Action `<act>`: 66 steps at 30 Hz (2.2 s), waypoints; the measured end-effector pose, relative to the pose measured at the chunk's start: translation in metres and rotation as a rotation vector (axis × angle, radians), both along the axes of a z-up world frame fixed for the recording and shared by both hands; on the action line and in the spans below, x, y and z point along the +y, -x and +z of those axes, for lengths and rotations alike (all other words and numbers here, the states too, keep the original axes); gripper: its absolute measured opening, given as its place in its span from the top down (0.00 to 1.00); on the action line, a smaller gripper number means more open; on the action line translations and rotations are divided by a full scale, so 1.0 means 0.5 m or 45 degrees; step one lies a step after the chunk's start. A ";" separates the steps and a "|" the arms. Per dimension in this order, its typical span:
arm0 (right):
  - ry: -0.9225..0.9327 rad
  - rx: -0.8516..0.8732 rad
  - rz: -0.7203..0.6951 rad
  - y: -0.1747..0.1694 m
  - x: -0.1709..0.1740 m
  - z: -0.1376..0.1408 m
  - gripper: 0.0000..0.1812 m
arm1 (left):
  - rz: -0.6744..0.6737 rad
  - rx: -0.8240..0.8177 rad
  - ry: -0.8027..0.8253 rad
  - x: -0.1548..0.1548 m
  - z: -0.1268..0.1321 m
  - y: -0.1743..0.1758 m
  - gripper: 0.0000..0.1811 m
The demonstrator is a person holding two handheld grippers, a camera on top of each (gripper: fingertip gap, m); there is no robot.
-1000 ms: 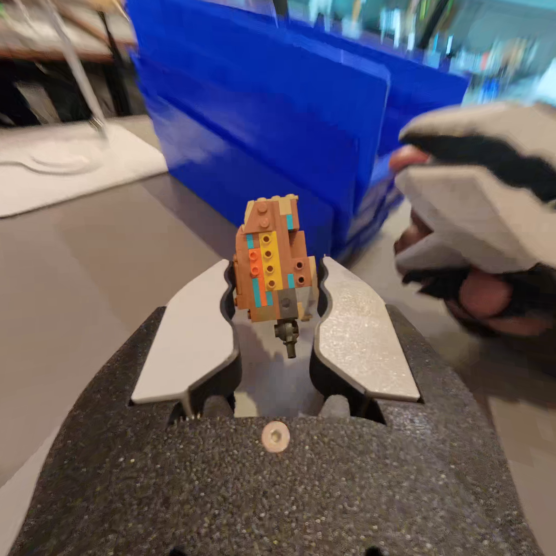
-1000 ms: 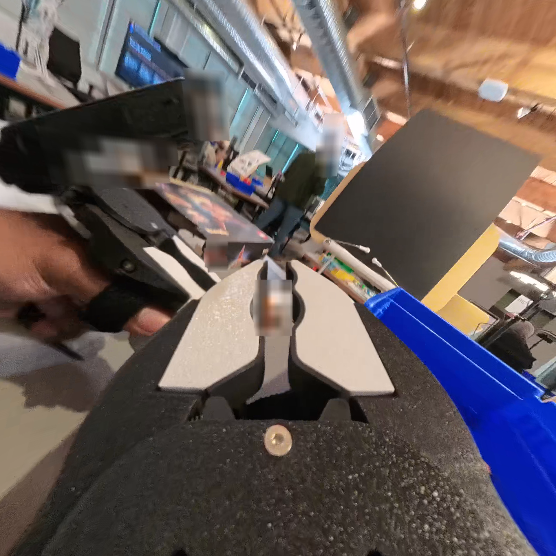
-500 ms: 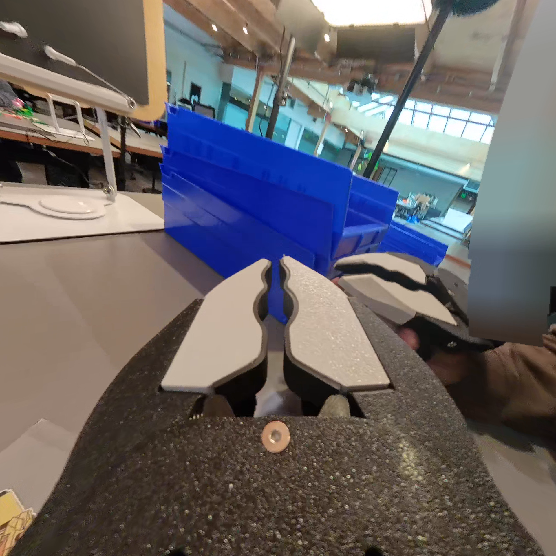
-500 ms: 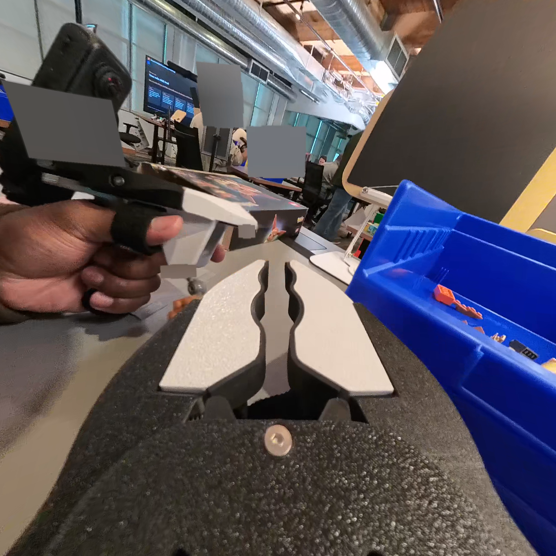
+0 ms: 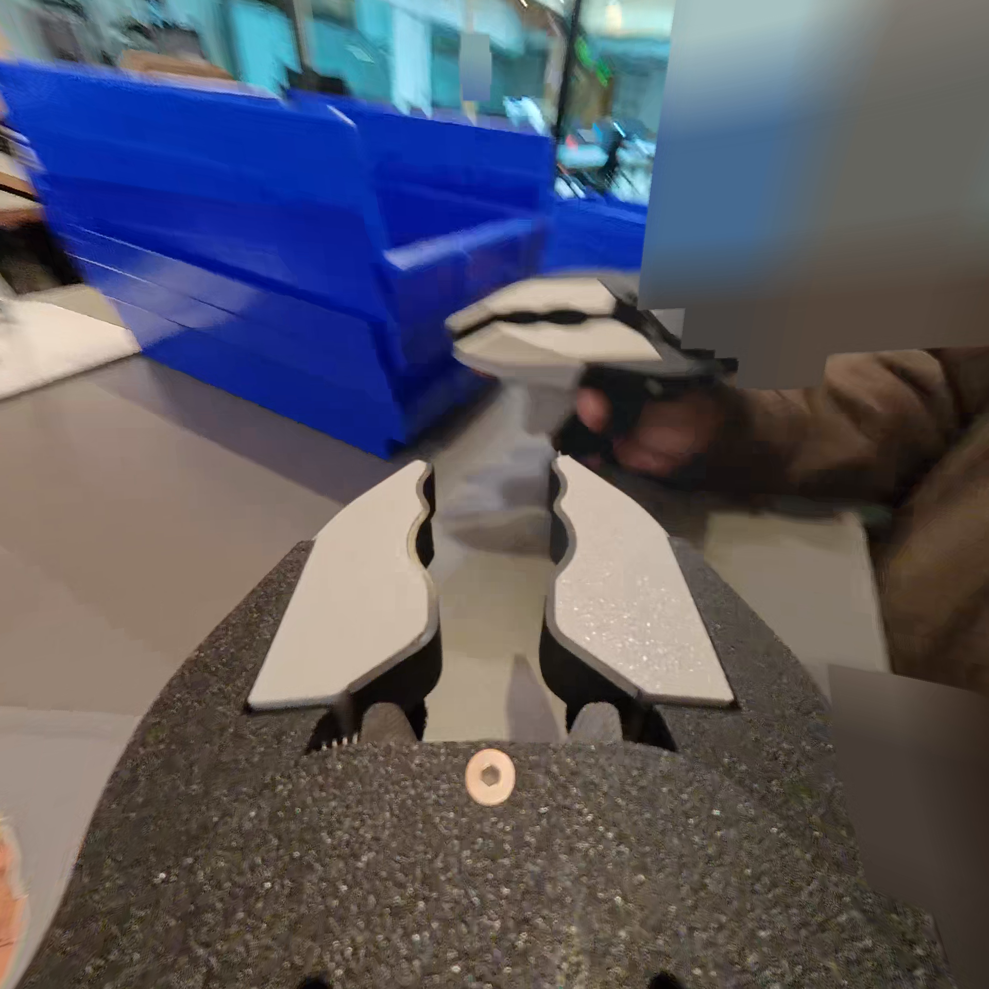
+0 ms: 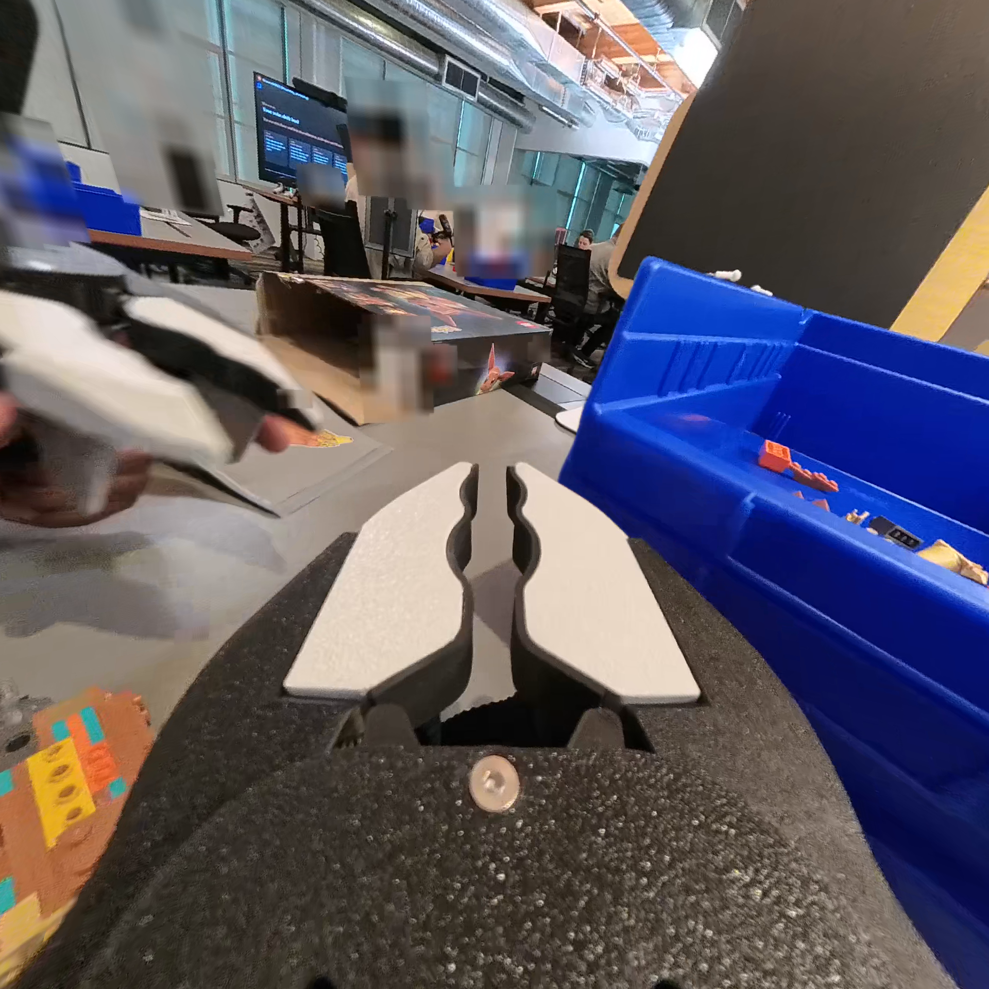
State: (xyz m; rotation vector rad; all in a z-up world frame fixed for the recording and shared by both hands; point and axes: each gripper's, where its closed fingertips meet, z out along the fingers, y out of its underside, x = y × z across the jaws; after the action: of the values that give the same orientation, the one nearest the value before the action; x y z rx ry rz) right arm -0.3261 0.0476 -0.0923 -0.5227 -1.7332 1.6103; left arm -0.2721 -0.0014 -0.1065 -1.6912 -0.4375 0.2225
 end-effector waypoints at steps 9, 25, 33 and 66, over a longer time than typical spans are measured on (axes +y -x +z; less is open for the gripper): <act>0.057 -0.133 0.084 -0.012 0.015 -0.008 0.95 | -0.537 -0.005 0.791 0.058 -0.178 -0.147 0.60; 0.230 0.050 0.166 -0.030 0.026 0.045 0.95 | -0.069 0.653 0.587 0.046 0.026 0.071 0.71; 0.339 0.131 0.200 -0.032 -0.012 0.072 0.89 | 0.312 0.800 0.106 0.003 0.119 0.140 0.71; 0.608 -0.383 0.439 0.004 -0.100 0.044 0.88 | 0.288 1.156 0.299 -0.014 0.063 0.116 0.71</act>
State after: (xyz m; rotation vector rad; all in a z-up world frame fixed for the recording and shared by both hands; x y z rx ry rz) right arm -0.3280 -0.0022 -0.0705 -0.7535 -1.7151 2.3170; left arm -0.3298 -0.0085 -0.0753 -1.5709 0.0914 1.1828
